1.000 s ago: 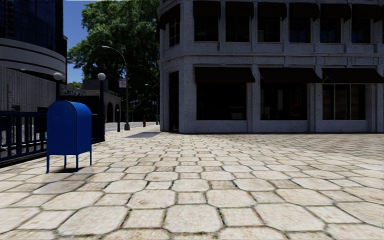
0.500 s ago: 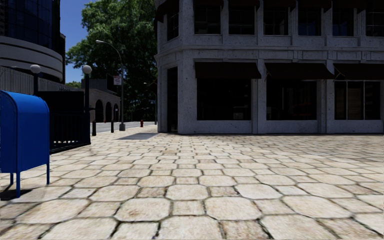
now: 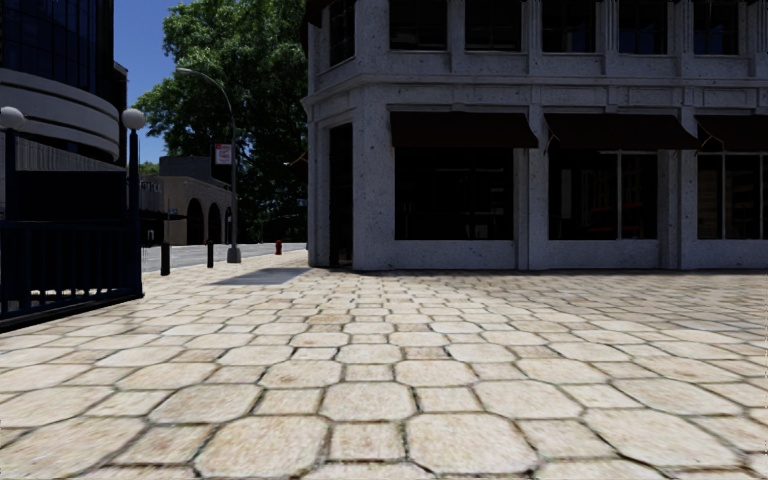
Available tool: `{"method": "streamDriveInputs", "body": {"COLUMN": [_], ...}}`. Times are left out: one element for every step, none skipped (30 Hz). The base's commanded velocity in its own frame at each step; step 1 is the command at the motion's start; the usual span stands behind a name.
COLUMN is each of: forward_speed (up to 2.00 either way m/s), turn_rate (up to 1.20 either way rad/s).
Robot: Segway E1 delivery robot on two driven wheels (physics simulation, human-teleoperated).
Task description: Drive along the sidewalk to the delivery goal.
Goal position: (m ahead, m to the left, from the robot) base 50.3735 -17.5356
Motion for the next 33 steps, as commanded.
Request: {"method": "streamDriveInputs", "body": {"forward_speed": [2.0, 2.0, 2.0, 2.0, 2.0, 2.0, 2.0, 2.0, 2.0, 2.0, 2.0, 2.0, 2.0, 2.0, 2.0, 2.0, 2.0, 2.0, 2.0, 2.0, 2.0, 2.0, 2.0, 2.0, 2.0, 2.0, 2.0, 2.0, 2.0, 2.0, 2.0, 2.0, 2.0], "turn_rate": [0.0, 0.0, 0.0, 0.0, 0.0, 0.09, 0.09, 0.2, 0.29, 0.35, 0.39, 0.39, 0.41, 0.42, 0.42, 0.42, 0.42, 0.42, 0.42, 0.42, 0.42, 0.42, 0.42, 0.41, 0.41, 0.41, 0.41, 0.41, 0.41, 0.41, 0.41, 0.41, 0.41]}}
